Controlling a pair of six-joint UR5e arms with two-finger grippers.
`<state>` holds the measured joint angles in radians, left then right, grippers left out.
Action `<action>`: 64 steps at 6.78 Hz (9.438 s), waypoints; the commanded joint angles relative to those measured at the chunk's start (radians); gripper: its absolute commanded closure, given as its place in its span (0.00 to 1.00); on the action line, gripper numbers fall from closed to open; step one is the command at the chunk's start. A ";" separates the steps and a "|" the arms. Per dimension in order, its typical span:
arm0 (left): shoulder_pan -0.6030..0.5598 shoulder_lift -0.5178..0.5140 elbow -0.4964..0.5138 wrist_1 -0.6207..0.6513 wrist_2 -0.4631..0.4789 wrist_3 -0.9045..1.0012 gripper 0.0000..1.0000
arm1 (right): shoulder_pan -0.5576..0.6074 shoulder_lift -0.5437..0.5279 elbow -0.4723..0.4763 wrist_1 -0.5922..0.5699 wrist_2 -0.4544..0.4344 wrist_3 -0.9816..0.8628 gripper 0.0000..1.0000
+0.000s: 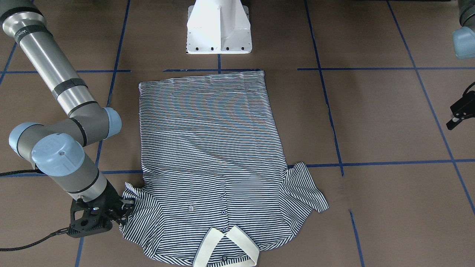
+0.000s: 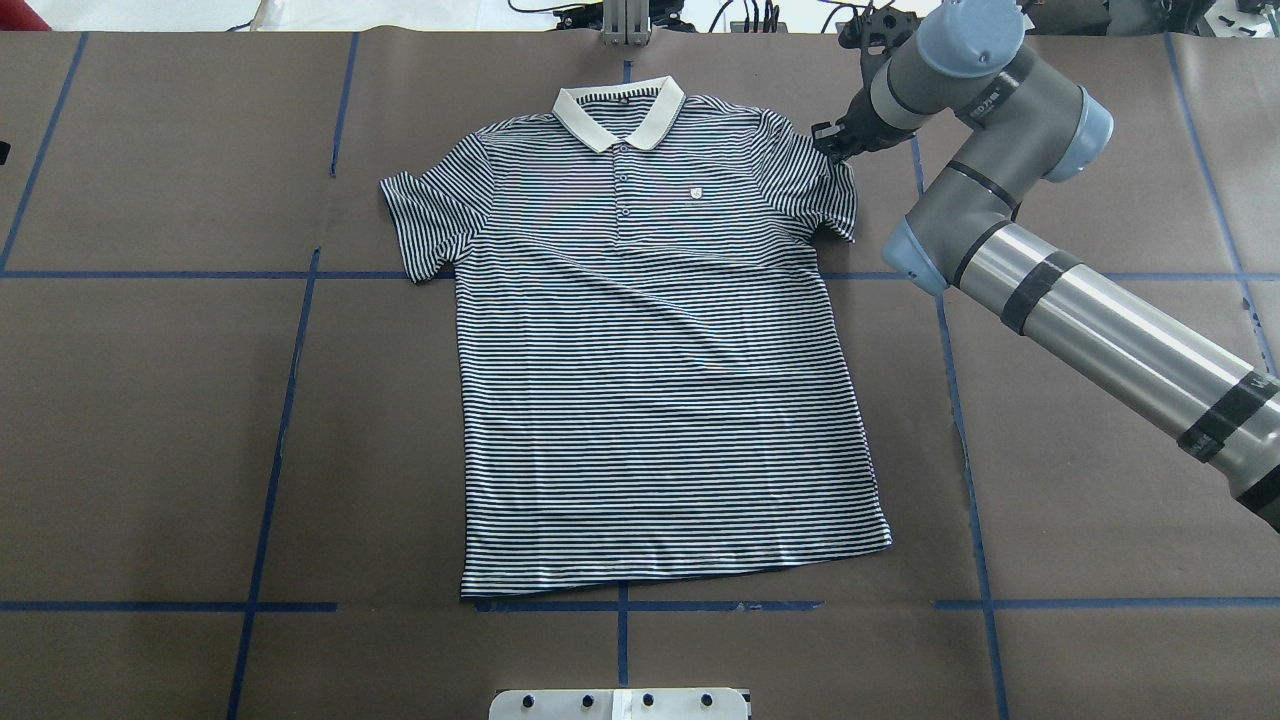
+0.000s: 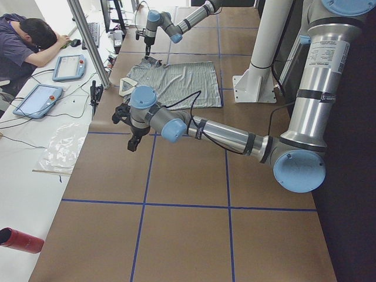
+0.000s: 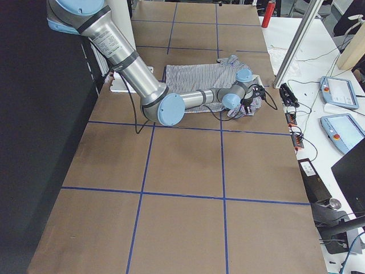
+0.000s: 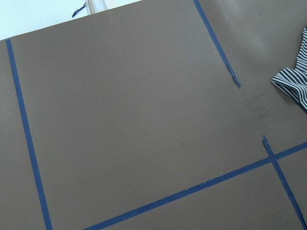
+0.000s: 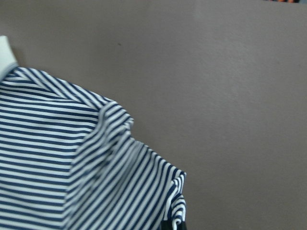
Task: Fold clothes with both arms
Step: 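Grasp the sleeve with the right gripper and fold it inward over the shirt, then release the folded sleeve and raise the right gripper while the left arm approaches, then grasp the other sleeve with the left gripper and fold it inward, then move both grippers down to the shirt hem nearest the robot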
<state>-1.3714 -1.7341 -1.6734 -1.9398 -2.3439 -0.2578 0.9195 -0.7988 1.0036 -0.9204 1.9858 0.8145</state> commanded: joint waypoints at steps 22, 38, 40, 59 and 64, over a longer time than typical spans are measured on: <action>0.563 -0.509 0.580 -0.300 0.638 -0.995 0.11 | 0.088 -0.033 0.250 -0.416 0.228 -0.307 0.00; 0.687 -0.826 0.718 -0.204 0.765 -1.269 0.00 | 0.088 -0.099 0.242 -0.310 0.219 -0.290 0.00; 0.684 -0.811 0.643 -0.210 0.706 -1.223 0.00 | 0.088 -0.094 0.251 -0.316 0.231 -0.214 0.00; 0.715 -0.298 -0.354 0.286 0.512 -1.040 0.00 | -0.571 -0.724 0.984 -0.328 -0.173 0.586 0.88; 0.783 -0.292 -0.353 0.285 0.500 -1.238 0.00 | -0.565 -0.727 1.033 -0.327 -0.186 0.588 1.00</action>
<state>-0.6370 -2.0294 -2.0246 -1.6545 -1.8366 -1.3595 0.3497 -1.5240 2.0166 -1.2473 1.7989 1.4019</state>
